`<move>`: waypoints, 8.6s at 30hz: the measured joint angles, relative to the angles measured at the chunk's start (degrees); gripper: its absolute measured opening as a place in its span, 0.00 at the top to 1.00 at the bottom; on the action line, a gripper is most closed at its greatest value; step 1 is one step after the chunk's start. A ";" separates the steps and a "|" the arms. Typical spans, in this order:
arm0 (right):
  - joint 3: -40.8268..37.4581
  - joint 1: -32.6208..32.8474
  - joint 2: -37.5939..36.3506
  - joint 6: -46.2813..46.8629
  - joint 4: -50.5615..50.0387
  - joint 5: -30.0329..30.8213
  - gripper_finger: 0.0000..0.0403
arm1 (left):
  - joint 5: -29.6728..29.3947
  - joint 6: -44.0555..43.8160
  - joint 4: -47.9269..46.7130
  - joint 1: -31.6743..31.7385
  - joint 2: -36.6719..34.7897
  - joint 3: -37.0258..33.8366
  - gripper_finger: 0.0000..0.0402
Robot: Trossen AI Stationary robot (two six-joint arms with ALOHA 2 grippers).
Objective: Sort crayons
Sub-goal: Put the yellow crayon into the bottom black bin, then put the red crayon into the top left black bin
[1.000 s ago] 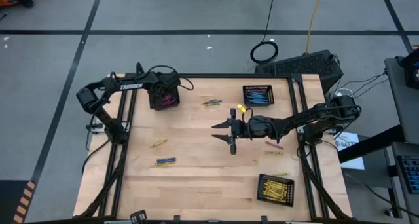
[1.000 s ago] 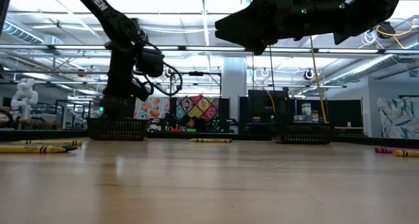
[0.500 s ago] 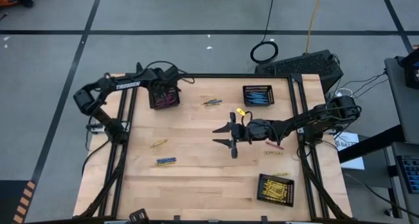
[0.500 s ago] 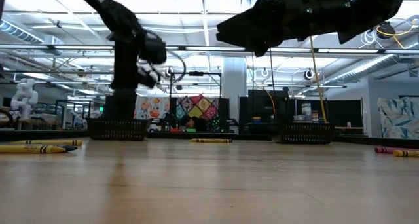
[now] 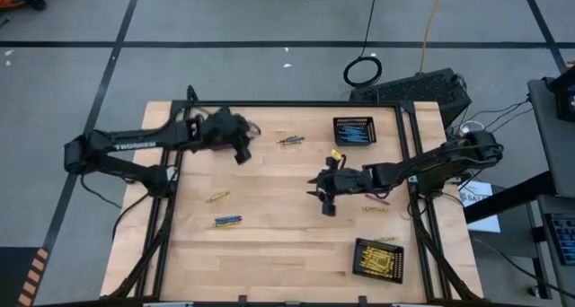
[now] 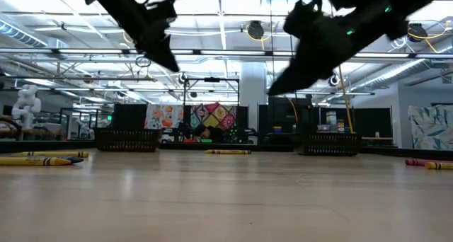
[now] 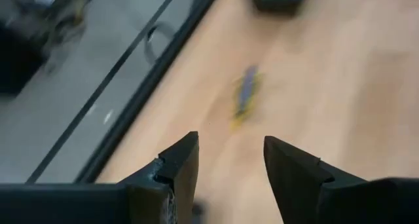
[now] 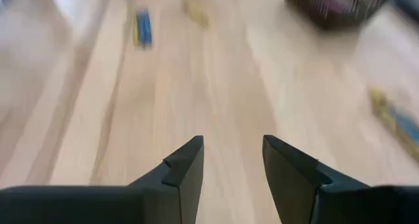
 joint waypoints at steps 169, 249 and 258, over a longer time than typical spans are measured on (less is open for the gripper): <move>3.41 20.64 -16.64 34.17 -66.71 11.57 0.76 | -8.72 -0.99 30.24 -19.40 2.27 -14.78 0.57; -12.09 9.41 5.40 -17.97 66.02 4.85 0.98 | 11.71 0.26 91.65 -25.50 39.77 -3.85 0.97; -12.09 9.54 5.35 -17.62 67.36 4.89 0.76 | 6.82 0.82 71.09 -26.72 32.44 -3.87 0.96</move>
